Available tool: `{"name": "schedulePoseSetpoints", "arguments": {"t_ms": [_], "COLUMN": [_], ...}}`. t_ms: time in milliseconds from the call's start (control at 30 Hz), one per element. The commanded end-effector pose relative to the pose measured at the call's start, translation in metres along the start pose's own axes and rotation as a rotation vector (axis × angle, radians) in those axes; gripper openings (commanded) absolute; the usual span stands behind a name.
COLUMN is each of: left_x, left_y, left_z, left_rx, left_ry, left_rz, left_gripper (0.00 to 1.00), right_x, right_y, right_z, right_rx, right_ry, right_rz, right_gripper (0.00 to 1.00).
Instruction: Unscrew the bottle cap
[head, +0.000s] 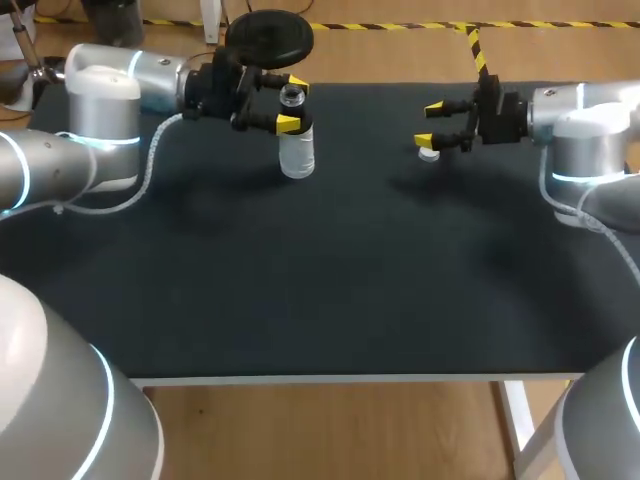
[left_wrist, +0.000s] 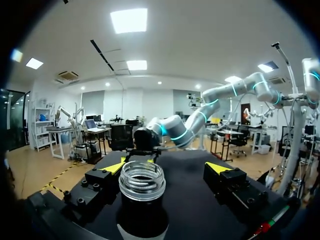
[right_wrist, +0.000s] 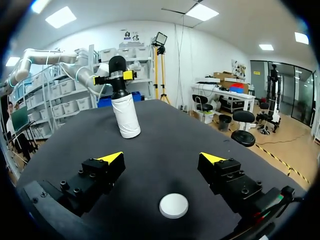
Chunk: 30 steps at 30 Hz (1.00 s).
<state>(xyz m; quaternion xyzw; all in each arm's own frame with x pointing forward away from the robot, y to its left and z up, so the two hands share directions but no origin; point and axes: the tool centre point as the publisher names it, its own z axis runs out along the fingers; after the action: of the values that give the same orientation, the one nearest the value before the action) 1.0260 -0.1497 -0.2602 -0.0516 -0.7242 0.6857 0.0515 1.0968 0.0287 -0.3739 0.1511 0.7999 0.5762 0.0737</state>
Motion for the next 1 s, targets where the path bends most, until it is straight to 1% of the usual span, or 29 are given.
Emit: {"name": "schedulePoseSetpoints", "arguments": {"t_ms": [33, 200, 367, 433, 567, 667, 1000], "left_x": [0.028, 0.035, 0.027, 0.021, 0.014, 0.014, 0.020], "left_y": [-0.010, -0.020, -0.030, -0.037, -0.050, -0.056, -0.065], "left_z": [-0.012, -0.029, -0.039, -0.041, -0.045, -0.044, -0.044], "left_rx": [-0.015, -0.014, -0.018, -0.025, -0.027, -0.034, -0.045], "left_ry": [-0.136, -0.200, -0.231, -0.242, -0.241, -0.238, -0.241], "left_rz": [0.010, 0.053, 0.079, 0.099, 0.136, 0.151, 0.180], "left_gripper": [1.00, 1.00, 1.00, 1.00, 1.00, 1.00, 1.00], "right_x": [0.002, 0.002, 0.002, 0.002, 0.002, 0.002, 0.002], "right_y": [0.001, 0.001, 0.001, 0.001, 0.001, 0.001, 0.001], "right_z": [-0.001, -0.001, -0.001, -0.001, -0.001, -0.001, -0.001], "right_rx": [0.002, 0.002, 0.002, 0.002, 0.002, 0.002, 0.002], "right_ry": [-0.005, -0.005, -0.005, -0.005, -0.005, -0.005, -0.005], "right_rz": [0.000, 0.000, 0.000, 0.000, 0.000, 0.000, 0.000], "right_gripper": [1.00, 1.00, 1.00, 1.00, 1.00, 1.00, 1.00]}}
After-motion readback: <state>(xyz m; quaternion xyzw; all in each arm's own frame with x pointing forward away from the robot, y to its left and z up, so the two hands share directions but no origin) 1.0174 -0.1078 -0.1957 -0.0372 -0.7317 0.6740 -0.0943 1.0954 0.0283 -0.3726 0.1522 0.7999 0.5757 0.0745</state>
